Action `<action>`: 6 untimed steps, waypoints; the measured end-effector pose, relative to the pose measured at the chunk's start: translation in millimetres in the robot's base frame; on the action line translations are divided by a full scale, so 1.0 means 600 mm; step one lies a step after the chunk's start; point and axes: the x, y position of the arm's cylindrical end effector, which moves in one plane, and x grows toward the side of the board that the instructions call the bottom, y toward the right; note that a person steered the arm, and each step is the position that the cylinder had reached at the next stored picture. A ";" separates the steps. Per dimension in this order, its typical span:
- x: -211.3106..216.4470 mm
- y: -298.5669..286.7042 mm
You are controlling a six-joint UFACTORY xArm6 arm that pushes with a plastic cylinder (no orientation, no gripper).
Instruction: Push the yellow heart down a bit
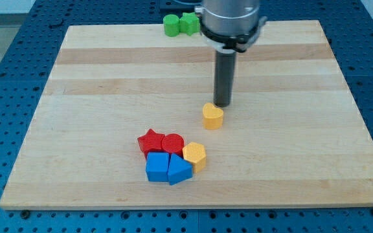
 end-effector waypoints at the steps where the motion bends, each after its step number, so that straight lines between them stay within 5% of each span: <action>1: 0.053 -0.005; 4: 0.007 -0.028; 6: 0.078 -0.078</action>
